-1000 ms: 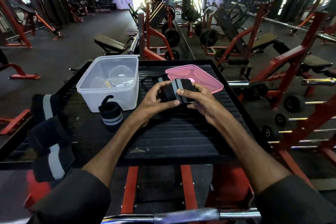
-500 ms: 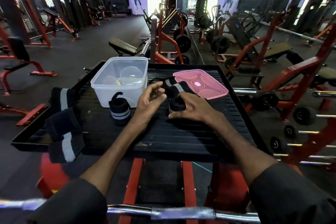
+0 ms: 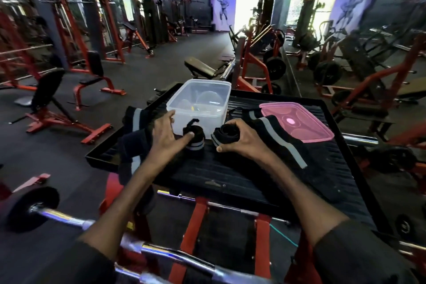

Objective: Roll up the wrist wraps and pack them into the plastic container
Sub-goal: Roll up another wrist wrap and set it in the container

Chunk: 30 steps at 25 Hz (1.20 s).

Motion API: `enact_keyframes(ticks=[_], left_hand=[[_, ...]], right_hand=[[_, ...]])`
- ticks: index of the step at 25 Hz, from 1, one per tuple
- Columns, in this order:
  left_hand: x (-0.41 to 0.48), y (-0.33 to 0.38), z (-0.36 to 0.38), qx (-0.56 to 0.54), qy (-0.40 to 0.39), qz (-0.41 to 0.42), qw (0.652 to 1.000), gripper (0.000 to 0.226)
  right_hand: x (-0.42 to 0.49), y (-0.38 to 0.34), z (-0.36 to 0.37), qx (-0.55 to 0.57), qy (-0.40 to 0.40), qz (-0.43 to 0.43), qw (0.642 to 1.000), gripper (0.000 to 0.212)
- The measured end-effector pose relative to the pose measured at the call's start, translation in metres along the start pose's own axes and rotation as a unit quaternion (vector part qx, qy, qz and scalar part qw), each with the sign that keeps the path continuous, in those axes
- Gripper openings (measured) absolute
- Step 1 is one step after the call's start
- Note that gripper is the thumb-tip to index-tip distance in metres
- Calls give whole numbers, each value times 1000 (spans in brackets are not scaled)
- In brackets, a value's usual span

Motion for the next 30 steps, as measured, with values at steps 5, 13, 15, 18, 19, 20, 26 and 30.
enact_keyframes(ticks=[5, 13, 15, 18, 19, 20, 26, 30], left_hand=[[18, -28, 43, -4, -190, -63, 980, 88], [18, -9, 26, 5, -161, 55, 985, 71], [14, 2, 6, -27, -138, 94, 986, 68], [23, 45, -37, -44, -85, 137, 986, 64], [33, 61, -50, -44, -76, 146, 985, 64], [47, 74, -59, -37, -78, 152, 985, 64], [134, 77, -41, 1, -148, 95, 984, 49], [159, 45, 1, 89, -204, 92, 971, 70]], right_hand=[[17, 0, 28, -2, -26, 2, 1000, 75], [19, -23, 15, 3, -49, -12, 999, 65], [24, -45, 5, 15, -56, -30, 998, 63], [46, -93, -21, 17, -48, -78, 996, 61], [57, -106, -30, 24, -34, -90, 995, 61], [69, -115, -39, 27, -14, -101, 994, 62], [132, -97, -37, -11, 10, -49, 999, 59], [150, -52, -10, -115, -55, 21, 992, 65]])
Point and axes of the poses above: each hand's wrist, its own x-axis towards the middle knuckle, its own z-axis out of the palm, y = z × x, the point moved 9 cm from there along x, towards the middle knuckle, and after that the axes turned 12 degrees about -z, right-handed, at the moved point
